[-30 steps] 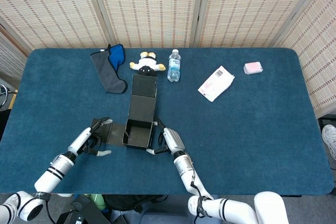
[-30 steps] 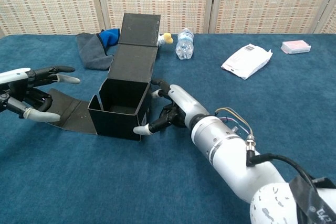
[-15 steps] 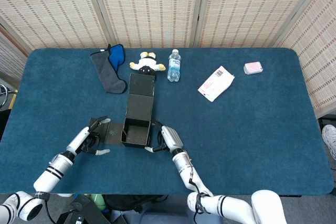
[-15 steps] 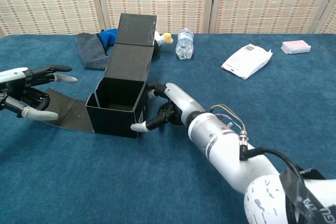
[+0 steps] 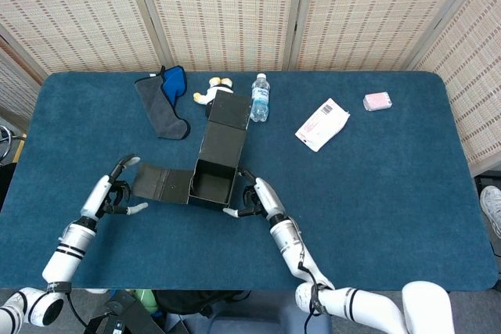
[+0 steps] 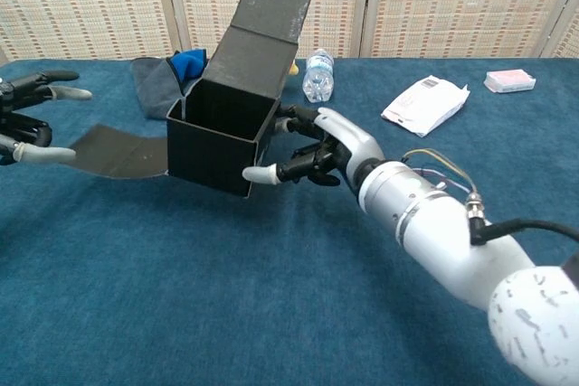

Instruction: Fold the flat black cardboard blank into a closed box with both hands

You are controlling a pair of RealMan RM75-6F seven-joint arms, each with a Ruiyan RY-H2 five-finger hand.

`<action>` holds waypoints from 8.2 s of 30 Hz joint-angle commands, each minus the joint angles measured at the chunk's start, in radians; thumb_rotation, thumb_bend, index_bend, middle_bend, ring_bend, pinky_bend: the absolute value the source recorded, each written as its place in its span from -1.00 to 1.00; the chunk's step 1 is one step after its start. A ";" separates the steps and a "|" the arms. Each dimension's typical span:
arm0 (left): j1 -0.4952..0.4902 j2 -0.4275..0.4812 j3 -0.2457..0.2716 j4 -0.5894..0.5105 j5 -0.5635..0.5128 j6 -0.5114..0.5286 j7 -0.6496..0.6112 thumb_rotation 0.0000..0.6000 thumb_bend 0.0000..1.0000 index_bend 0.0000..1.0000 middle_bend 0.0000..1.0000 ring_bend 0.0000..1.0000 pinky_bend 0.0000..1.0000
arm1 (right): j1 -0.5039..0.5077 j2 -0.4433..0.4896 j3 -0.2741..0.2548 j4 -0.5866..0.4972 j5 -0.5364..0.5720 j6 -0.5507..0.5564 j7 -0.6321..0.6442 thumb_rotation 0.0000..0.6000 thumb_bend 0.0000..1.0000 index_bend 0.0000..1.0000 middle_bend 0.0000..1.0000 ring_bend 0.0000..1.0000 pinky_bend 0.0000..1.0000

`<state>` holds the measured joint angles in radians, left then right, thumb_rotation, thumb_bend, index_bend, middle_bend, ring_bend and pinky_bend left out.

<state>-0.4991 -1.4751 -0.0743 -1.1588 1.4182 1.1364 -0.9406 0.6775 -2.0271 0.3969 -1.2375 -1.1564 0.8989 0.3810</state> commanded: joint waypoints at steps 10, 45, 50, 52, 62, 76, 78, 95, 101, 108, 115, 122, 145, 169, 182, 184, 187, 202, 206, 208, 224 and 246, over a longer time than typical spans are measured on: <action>0.044 -0.030 -0.080 0.044 -0.084 0.045 0.111 1.00 -0.81 -1.00 -0.97 0.32 0.64 | -0.094 0.202 0.060 -0.202 0.085 -0.120 0.271 1.00 -0.42 -0.31 -0.20 0.46 1.00; -0.040 -0.218 -0.145 0.099 0.056 0.221 0.109 1.00 -0.81 -1.00 -1.00 0.29 0.64 | -0.012 0.232 0.030 -0.184 0.028 -0.294 0.409 1.00 -0.36 -0.31 -0.20 0.48 1.00; -0.042 -0.235 -0.140 0.120 0.067 0.238 0.100 1.00 -0.81 -1.00 -1.00 0.29 0.64 | 0.003 0.229 0.020 -0.186 0.025 -0.283 0.378 1.00 -0.36 -0.31 -0.20 0.48 1.00; -0.042 -0.242 -0.143 0.130 0.070 0.253 0.099 1.00 -0.81 -1.00 -1.00 0.29 0.64 | 0.007 0.229 0.016 -0.186 0.027 -0.279 0.367 1.00 -0.36 -0.31 -0.20 0.48 1.00; -0.031 -0.264 -0.167 0.147 0.041 0.283 0.115 1.00 -0.81 -1.00 -1.00 0.25 0.64 | 0.015 0.231 0.008 -0.190 0.042 -0.273 0.355 1.00 -0.35 -0.31 -0.20 0.48 1.00; -0.054 -0.278 -0.140 0.218 0.110 0.327 0.103 1.00 -0.81 -0.80 -0.98 0.35 0.64 | 0.044 0.238 -0.009 -0.180 0.048 -0.276 0.294 1.00 -0.34 -0.31 -0.20 0.48 1.00; -0.061 -0.286 -0.126 0.264 0.132 0.337 0.112 1.00 -0.81 -0.67 -0.92 0.39 0.64 | 0.051 0.242 -0.013 -0.178 0.055 -0.278 0.273 1.00 -0.34 -0.30 -0.20 0.49 1.00; -0.073 -0.396 -0.009 0.573 0.215 0.372 0.081 1.00 -0.81 -0.52 -0.78 0.42 0.63 | 0.117 0.152 -0.069 -0.067 0.122 -0.218 0.033 1.00 -0.31 -0.28 -0.20 0.49 1.00; -0.071 -0.439 -0.001 0.639 0.209 0.381 0.076 1.00 -0.81 -0.52 -0.72 0.45 0.64 | 0.116 0.104 -0.080 -0.026 0.117 -0.170 -0.016 1.00 -0.31 -0.28 -0.20 0.49 1.00; -0.068 -0.469 0.043 0.738 0.240 0.407 0.087 1.00 -0.81 -0.24 -0.45 0.53 0.64 | 0.110 0.075 -0.083 0.001 0.112 -0.149 -0.041 1.00 -0.31 -0.28 -0.20 0.49 1.00; -0.070 -0.482 0.075 0.803 0.262 0.442 0.077 1.00 -0.81 -0.16 -0.40 0.57 0.64 | 0.109 0.060 -0.082 0.017 0.115 -0.155 -0.058 1.00 -0.31 -0.28 -0.19 0.49 1.00; -0.080 -0.485 0.111 0.843 0.287 0.446 0.080 1.00 -0.81 -0.14 -0.39 0.57 0.64 | 0.108 0.049 -0.081 0.029 0.118 -0.158 -0.076 1.00 -0.31 -0.28 -0.19 0.49 1.00; -0.141 -0.438 0.225 0.854 0.373 0.418 0.189 1.00 -0.81 -0.23 -0.39 0.56 0.64 | 0.102 0.036 -0.083 0.055 0.092 -0.170 -0.097 1.00 -0.28 -0.28 -0.19 0.49 1.00; -0.221 -0.352 0.303 0.782 0.450 0.368 0.392 1.00 -0.81 -0.08 -0.27 0.56 0.64 | 0.108 0.055 -0.086 0.045 0.082 -0.198 -0.119 1.00 -0.28 -0.28 -0.19 0.49 1.00; -0.251 -0.344 0.320 0.770 0.470 0.356 0.433 1.00 -0.81 0.20 0.12 0.57 0.64 | 0.107 0.062 -0.089 0.037 0.080 -0.204 -0.121 1.00 -0.28 -0.28 -0.19 0.49 1.00; -0.251 -0.345 0.320 0.771 0.469 0.359 0.436 1.00 -0.81 0.23 0.16 0.57 0.65 | 0.107 0.061 -0.090 0.037 0.078 -0.203 -0.120 1.00 -0.28 -0.28 -0.19 0.49 1.00; -0.247 -0.346 0.319 0.776 0.467 0.369 0.437 1.00 -0.81 0.22 0.17 0.57 0.65 | 0.107 0.059 -0.089 0.037 0.075 -0.201 -0.117 1.00 -0.28 -0.28 -0.19 0.49 1.00; -0.173 -0.290 0.270 0.710 0.387 0.373 0.472 1.00 -0.81 -0.43 -0.32 0.51 0.62 | 0.102 0.050 -0.080 0.049 0.066 -0.177 -0.106 1.00 -0.28 -0.28 -0.19 0.49 1.00; -0.139 -0.249 0.244 0.646 0.345 0.362 0.501 1.00 -0.81 -0.48 -0.36 0.51 0.62 | 0.102 0.049 -0.079 0.051 0.061 -0.173 -0.104 1.00 -0.28 -0.28 -0.19 0.49 1.00; -0.121 -0.218 0.233 0.600 0.324 0.353 0.511 1.00 -0.81 -0.51 -0.38 0.51 0.62 | 0.102 0.050 -0.079 0.054 0.060 -0.172 -0.105 1.00 -0.28 -0.28 -0.19 0.49 1.00; -0.070 0.020 0.183 0.043 0.152 0.118 0.430 1.00 -0.81 -1.00 -0.85 0.46 0.62 | 0.103 0.101 -0.081 -0.001 0.005 -0.163 -0.092 1.00 -0.45 -0.32 -0.27 0.49 1.00; -0.127 -0.037 0.160 0.073 0.146 -0.129 -0.206 1.00 -0.84 -1.00 -1.00 0.36 0.62 | 0.014 0.500 0.011 -0.473 0.083 -0.022 -0.186 1.00 -0.72 -0.77 -0.46 0.46 1.00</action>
<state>-0.6197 -1.4948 0.0831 -1.1051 1.5514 1.0195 -1.1242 0.6964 -1.5377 0.4023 -1.6999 -1.0818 0.8708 0.1982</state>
